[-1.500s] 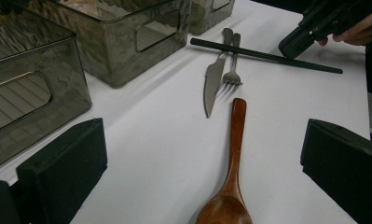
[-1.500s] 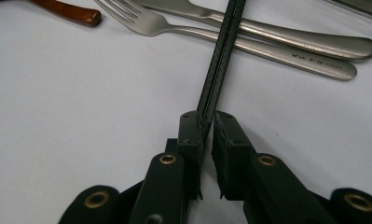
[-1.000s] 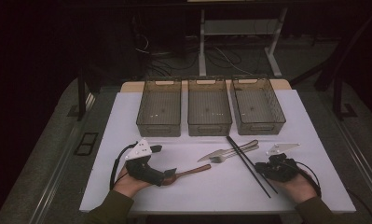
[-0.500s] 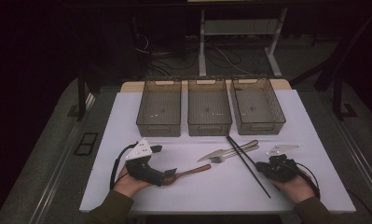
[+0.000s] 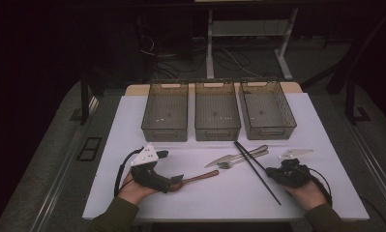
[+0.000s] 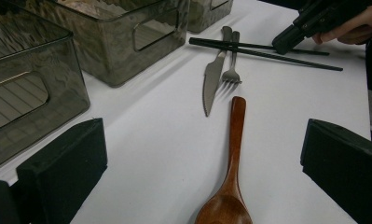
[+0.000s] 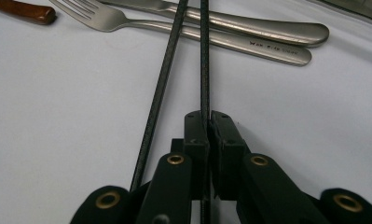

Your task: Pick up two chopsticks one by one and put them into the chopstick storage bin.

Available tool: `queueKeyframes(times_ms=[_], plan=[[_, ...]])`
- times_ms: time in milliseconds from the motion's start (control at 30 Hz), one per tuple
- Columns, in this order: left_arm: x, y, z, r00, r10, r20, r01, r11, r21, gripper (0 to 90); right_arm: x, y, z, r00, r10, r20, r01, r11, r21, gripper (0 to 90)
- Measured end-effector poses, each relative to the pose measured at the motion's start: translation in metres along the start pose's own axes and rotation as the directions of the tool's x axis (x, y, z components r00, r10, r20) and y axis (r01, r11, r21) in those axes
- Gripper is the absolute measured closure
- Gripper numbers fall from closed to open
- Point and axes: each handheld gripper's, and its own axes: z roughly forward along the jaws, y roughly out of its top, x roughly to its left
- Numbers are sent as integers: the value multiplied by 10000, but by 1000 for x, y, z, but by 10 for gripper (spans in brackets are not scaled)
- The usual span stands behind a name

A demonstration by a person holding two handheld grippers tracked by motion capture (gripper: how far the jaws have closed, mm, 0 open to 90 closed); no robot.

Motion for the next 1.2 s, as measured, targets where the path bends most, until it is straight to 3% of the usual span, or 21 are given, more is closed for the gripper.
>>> queueKeyframes(times_ms=[633,1200], plan=[[0,0,1,10000,40,61,-40,10000,15,0,-14,-1,-14,9993,368,-96,-371,9985,-400,848],[-2,-4,6,9996,43,291,-45,10000,86,0,-15,-1,-36,9990,161,-424,-210,9930,-1160,848]])
